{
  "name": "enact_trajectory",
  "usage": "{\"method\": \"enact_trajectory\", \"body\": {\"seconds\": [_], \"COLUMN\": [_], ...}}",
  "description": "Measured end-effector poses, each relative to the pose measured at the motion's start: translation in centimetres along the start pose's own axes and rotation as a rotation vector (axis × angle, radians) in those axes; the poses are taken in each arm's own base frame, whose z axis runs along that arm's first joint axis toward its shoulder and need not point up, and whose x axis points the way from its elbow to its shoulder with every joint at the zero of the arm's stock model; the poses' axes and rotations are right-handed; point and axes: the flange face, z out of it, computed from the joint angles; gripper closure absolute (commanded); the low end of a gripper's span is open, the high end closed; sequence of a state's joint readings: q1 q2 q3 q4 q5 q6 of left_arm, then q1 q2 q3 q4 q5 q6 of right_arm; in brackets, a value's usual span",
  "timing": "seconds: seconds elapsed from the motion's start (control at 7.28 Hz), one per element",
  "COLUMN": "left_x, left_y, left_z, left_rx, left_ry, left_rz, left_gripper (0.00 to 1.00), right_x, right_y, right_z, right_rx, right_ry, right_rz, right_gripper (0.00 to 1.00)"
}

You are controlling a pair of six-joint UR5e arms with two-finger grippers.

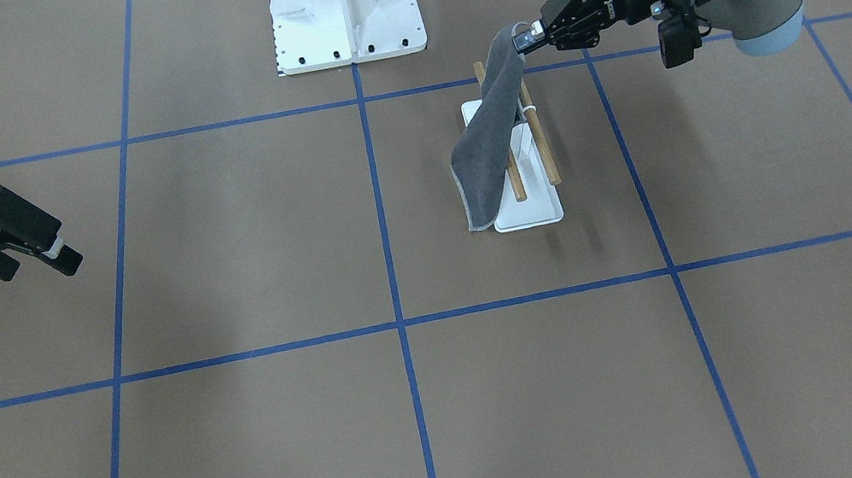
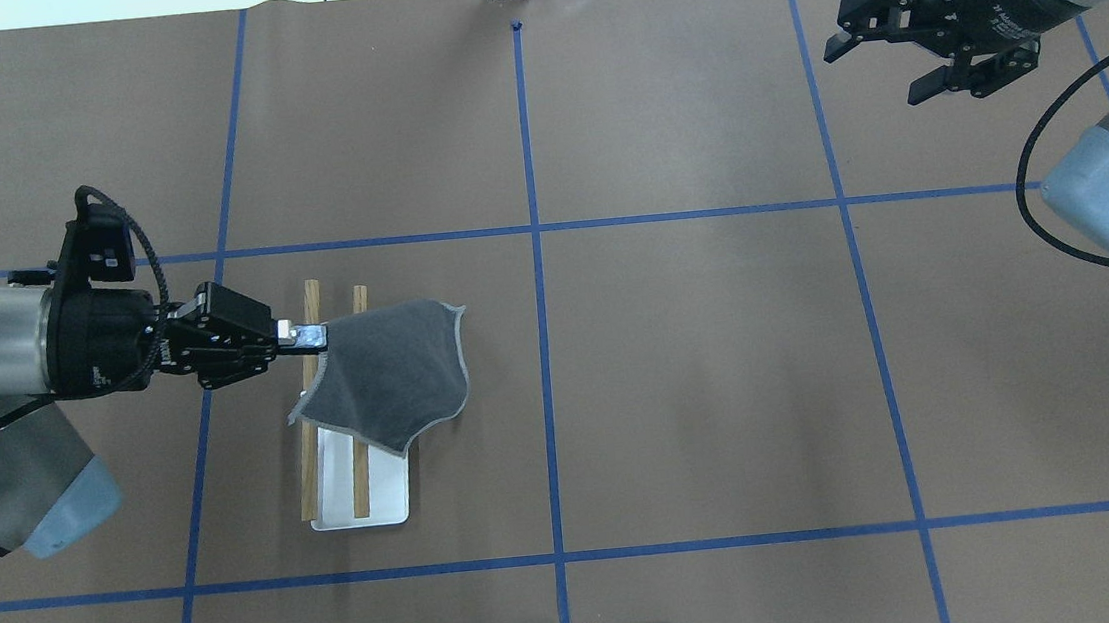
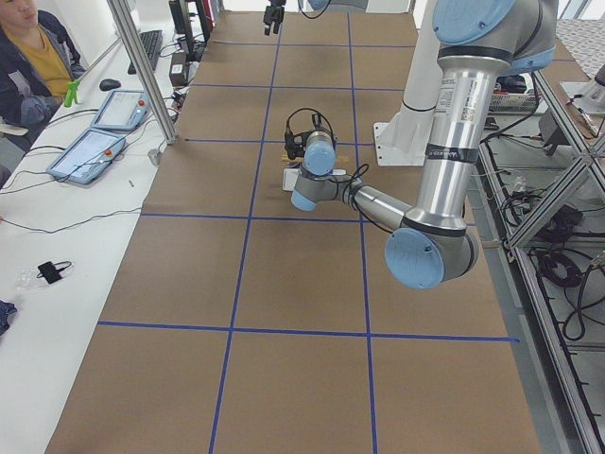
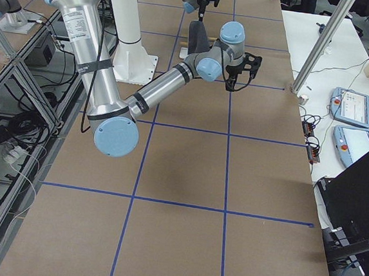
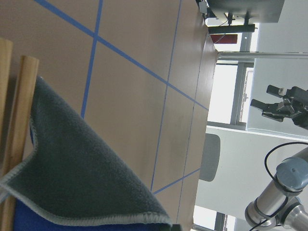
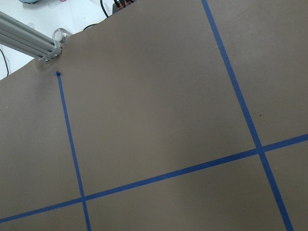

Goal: Hang towel on rack

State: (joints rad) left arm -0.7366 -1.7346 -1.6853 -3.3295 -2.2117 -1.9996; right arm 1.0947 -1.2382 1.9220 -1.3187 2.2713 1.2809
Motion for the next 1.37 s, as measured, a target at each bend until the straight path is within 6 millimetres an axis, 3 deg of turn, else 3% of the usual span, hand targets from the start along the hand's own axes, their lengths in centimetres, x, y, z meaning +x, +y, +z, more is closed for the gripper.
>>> {"method": "enact_trajectory", "body": {"seconds": [0.41, 0.69, 1.24, 1.37], "left_x": [-0.3, -2.1, -6.3, -7.1], "left_y": [-2.3, -3.2, -2.7, -2.8], "left_z": [-4.5, -6.2, -10.5, -10.9], "left_rx": [-0.008, 0.003, 0.037, 0.043], "left_ry": [-0.046, -0.054, -0.075, -0.081], "left_rz": [0.037, 0.043, 0.025, 0.017], "left_gripper": [1.0, 1.0, 1.0, 0.28], "right_x": [1.4, 3.2, 4.4, 4.5], "right_y": [-1.5, -2.8, -3.5, -3.6], "right_z": [0.0, -0.6, -0.7, -0.6], "right_rx": [0.013, 0.03, 0.039, 0.039], "right_ry": [0.019, 0.036, 0.05, 0.053], "right_rz": [-0.009, -0.018, -0.017, -0.015], "right_gripper": [0.0, 0.0, 0.0, 0.0]}}
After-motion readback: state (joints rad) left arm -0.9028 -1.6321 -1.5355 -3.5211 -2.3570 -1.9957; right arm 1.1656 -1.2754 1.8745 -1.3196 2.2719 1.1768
